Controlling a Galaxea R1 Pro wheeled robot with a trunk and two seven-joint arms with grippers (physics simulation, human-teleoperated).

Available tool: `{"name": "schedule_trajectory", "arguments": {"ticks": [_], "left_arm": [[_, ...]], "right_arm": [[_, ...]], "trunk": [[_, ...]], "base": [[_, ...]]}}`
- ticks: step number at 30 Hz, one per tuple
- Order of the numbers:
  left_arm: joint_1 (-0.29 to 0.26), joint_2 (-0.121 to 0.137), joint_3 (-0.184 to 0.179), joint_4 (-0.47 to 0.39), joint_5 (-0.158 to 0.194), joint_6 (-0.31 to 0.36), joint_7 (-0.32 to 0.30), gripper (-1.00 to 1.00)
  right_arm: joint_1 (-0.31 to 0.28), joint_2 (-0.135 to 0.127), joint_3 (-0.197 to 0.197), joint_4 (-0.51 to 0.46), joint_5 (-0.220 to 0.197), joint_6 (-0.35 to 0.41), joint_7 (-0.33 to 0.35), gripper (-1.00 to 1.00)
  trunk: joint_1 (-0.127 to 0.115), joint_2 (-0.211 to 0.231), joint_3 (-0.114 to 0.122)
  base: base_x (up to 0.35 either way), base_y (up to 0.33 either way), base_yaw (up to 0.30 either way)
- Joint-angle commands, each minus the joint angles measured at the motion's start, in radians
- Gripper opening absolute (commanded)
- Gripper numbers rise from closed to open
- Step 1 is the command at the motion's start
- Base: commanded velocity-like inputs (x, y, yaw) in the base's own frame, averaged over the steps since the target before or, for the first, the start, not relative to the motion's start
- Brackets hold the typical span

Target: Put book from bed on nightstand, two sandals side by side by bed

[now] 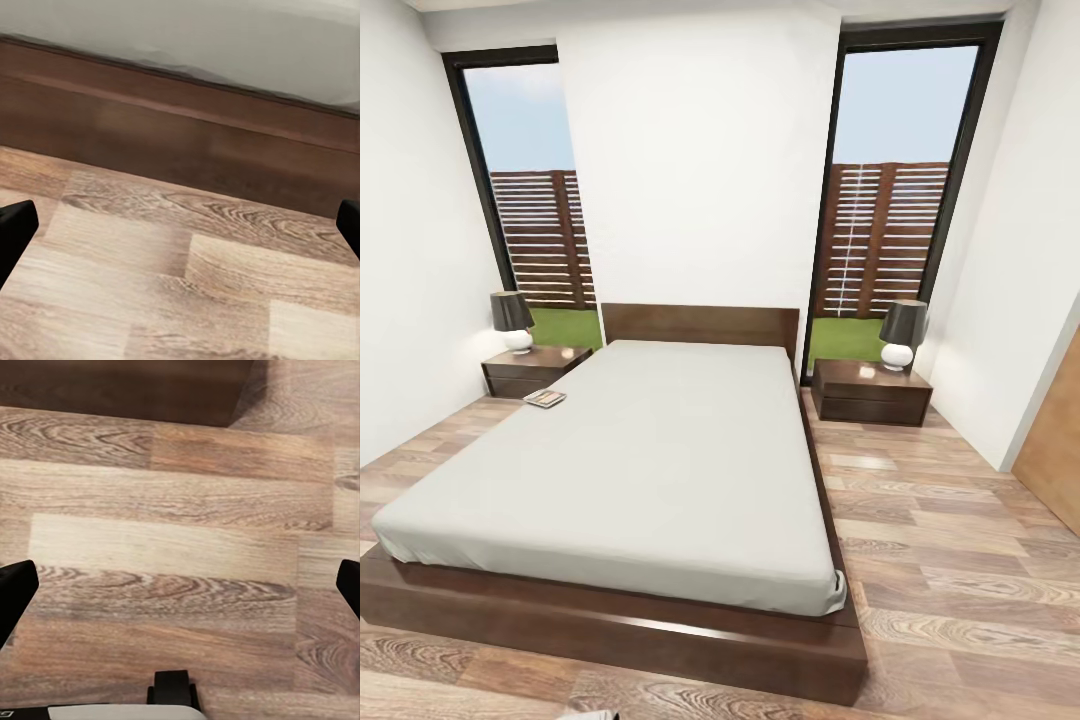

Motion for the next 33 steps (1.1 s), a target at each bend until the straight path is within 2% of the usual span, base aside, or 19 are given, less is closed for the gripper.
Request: {"name": "schedule_trajectory", "arguments": {"ticks": [1, 11, 33], "left_arm": [[0.000, -0.001, -0.001, 0.001, 0.022, -0.003, 0.000, 1.00], [0.000, -0.003, -0.003, 0.004, 0.031, -0.004, 0.000, 1.00], [0.001, -0.005, -0.006, 0.028, 0.031, -0.003, -0.002, 1.00]], "right_arm": [[0.000, 0.000, -0.002, 0.000, -0.001, -0.003, -0.001, 1.00], [0.000, 0.000, -0.001, 0.000, 0.000, -0.003, 0.002, 1.00], [0.000, 0.000, -0.001, 0.002, 0.000, -0.003, -0.004, 1.00]], "trunk": [[0.000, -0.001, -0.001], [0.000, -0.001, -0.001], [0.000, -0.001, -0.001]], "base": [[0.000, 0.000, 0.000], [0.000, 0.000, 0.033], [0.000, 0.000, 0.276]]}}
